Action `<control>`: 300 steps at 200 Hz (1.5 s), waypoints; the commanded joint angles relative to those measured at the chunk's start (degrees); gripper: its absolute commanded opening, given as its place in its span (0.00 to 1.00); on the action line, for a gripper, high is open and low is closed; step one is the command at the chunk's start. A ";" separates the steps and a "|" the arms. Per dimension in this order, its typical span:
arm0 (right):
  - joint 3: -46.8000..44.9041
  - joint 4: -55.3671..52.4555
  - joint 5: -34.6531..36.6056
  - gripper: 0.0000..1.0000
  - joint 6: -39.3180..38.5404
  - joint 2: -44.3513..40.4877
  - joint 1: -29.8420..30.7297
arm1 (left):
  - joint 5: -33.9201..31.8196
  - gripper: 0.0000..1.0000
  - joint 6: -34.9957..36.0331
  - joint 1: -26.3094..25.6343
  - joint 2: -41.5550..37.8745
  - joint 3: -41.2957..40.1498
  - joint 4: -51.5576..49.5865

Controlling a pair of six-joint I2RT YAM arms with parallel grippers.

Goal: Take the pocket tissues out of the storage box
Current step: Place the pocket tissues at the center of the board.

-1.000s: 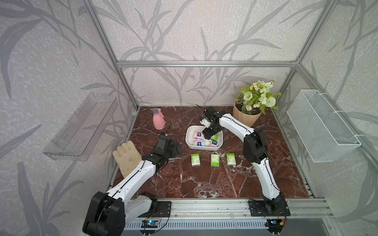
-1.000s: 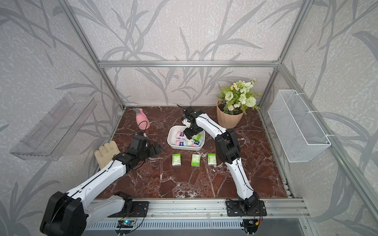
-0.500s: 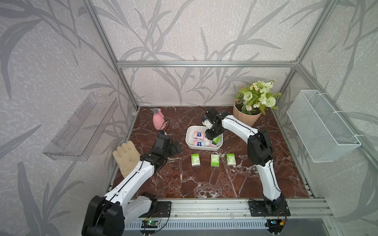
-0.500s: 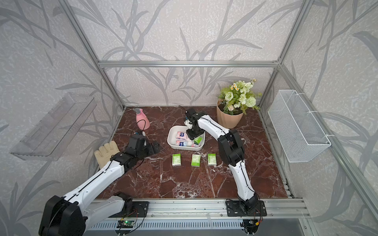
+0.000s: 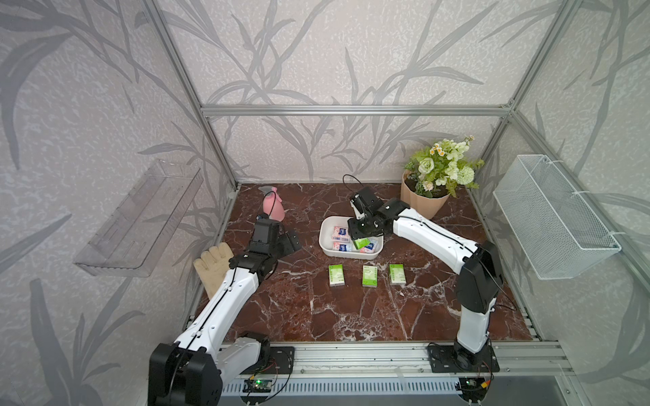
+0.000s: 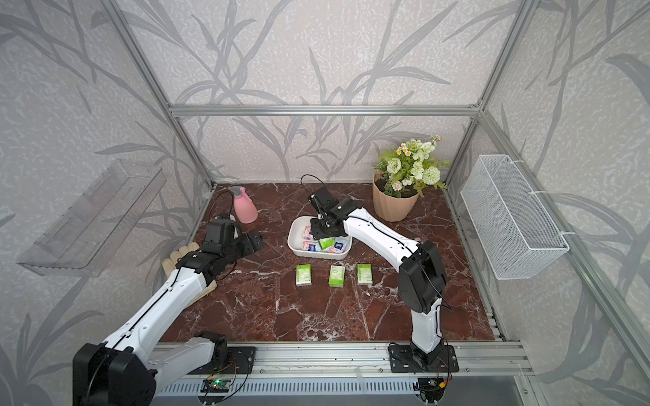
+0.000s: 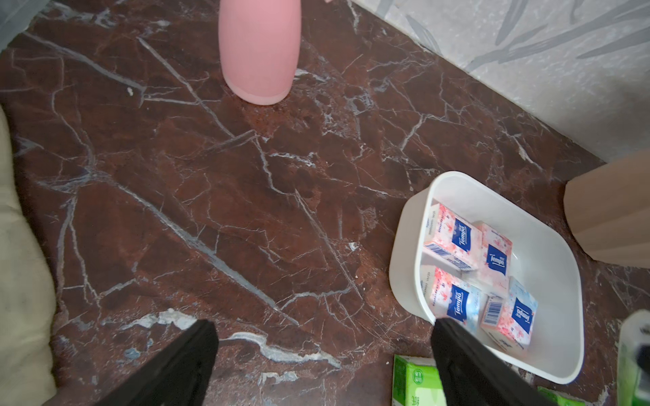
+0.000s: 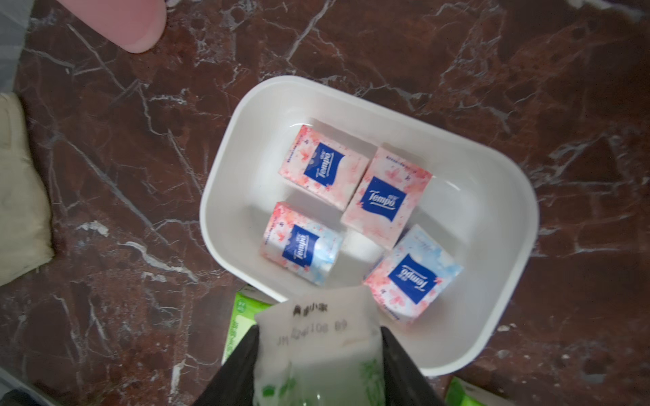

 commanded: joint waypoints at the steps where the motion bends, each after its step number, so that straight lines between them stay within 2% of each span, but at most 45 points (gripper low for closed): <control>1: -3.76 7.61 2.32 0.51 15.21 -1.99 3.93 | 4.42 1.00 0.79 3.51 1.99 1.47 -2.04; 41: -3.13 11.15 5.35 0.51 23.91 0.87 12.51 | 9.06 1.00 2.04 9.32 5.88 2.86 -2.22; 89: 1.78 10.70 6.41 0.51 28.83 7.75 17.63 | 11.29 1.00 2.46 11.61 7.98 2.00 -0.66; 136: 5.69 10.55 5.49 0.51 31.23 14.13 18.44 | 14.60 1.00 2.83 11.79 9.11 0.11 0.65; 227: 14.56 4.75 7.60 0.53 33.17 22.96 18.31 | 15.22 1.00 3.52 11.88 8.99 -0.66 1.12; 300: 17.84 2.16 6.86 0.58 35.46 27.43 17.95 | 15.67 1.00 3.91 11.88 9.75 -0.21 1.25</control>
